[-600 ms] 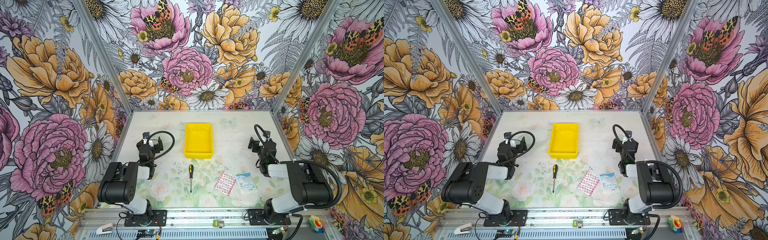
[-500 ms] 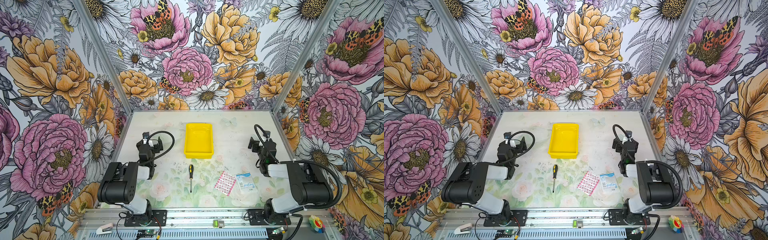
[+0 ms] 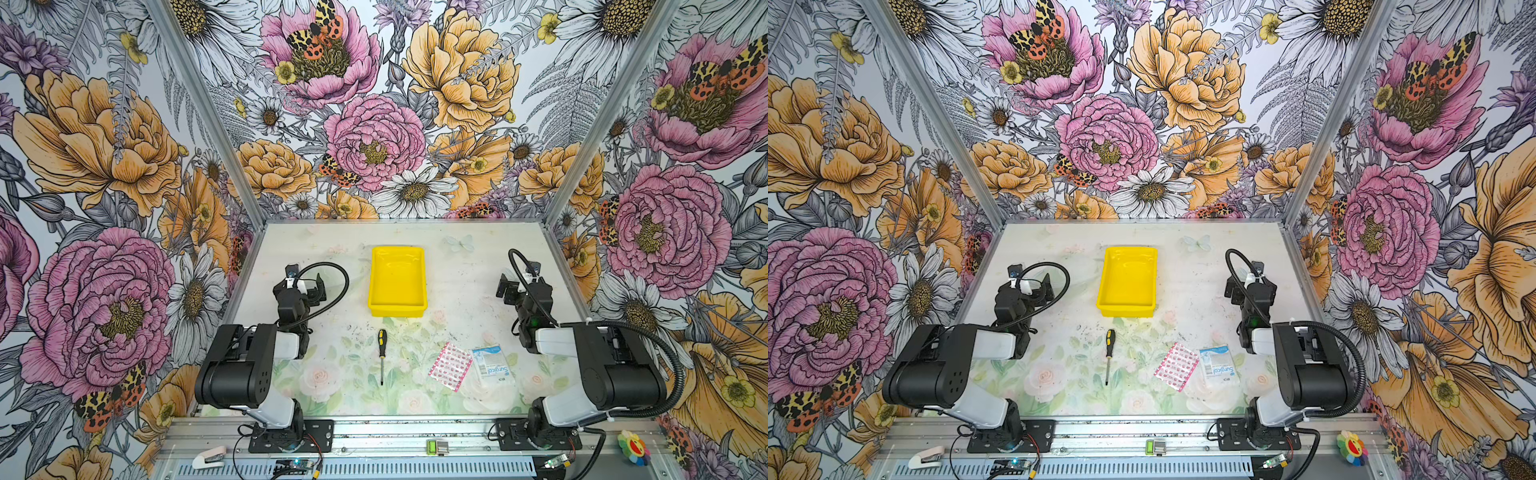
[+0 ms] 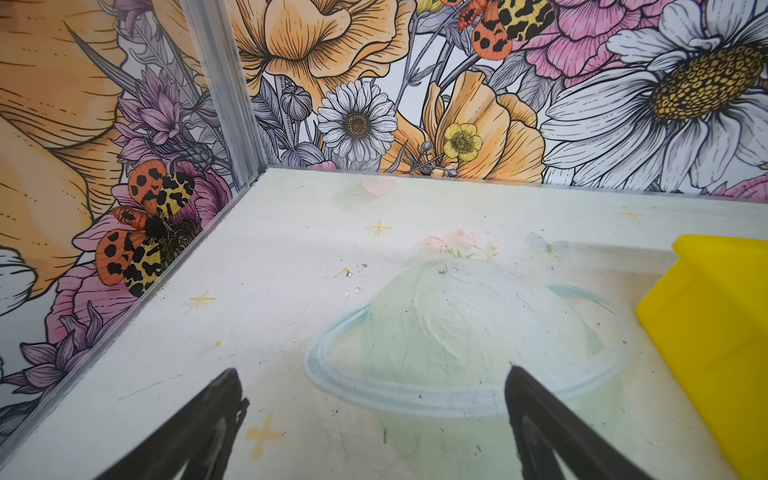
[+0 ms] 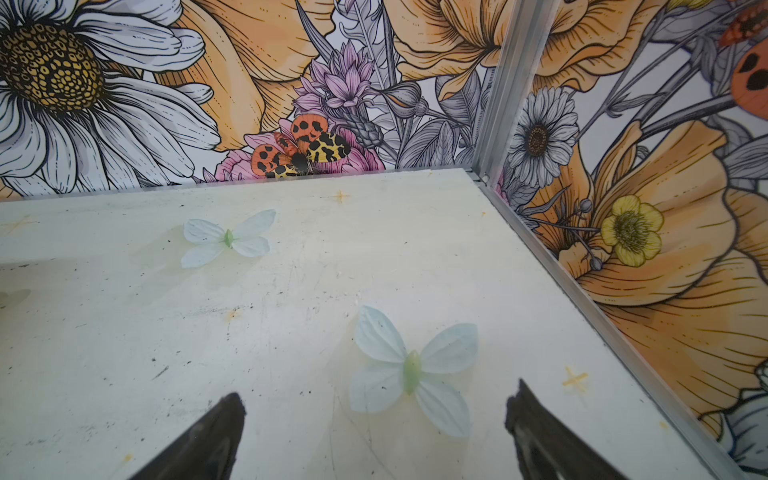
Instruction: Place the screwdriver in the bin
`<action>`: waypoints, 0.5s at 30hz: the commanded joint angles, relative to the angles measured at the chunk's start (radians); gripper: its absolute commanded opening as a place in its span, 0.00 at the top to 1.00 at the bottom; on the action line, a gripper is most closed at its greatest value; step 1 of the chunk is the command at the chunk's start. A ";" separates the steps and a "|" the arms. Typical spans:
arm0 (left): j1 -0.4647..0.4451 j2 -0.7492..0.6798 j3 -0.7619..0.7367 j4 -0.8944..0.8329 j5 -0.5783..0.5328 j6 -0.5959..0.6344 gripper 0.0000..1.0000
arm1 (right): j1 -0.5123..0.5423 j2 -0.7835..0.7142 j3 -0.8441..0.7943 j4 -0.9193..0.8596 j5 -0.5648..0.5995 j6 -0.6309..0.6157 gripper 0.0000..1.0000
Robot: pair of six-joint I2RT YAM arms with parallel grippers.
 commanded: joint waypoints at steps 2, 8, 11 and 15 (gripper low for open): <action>0.009 -0.002 0.018 -0.004 0.024 -0.013 0.01 | 0.005 0.006 -0.006 0.038 -0.003 -0.012 0.00; 0.010 -0.003 0.018 -0.003 0.025 -0.013 0.01 | 0.006 0.006 -0.007 0.038 -0.002 -0.012 0.00; 0.010 -0.002 0.018 -0.004 0.025 -0.013 0.01 | 0.004 0.007 -0.005 0.036 -0.002 -0.011 0.00; 0.013 -0.002 0.021 -0.009 0.029 -0.015 0.01 | 0.005 0.007 -0.003 0.034 -0.002 -0.012 0.00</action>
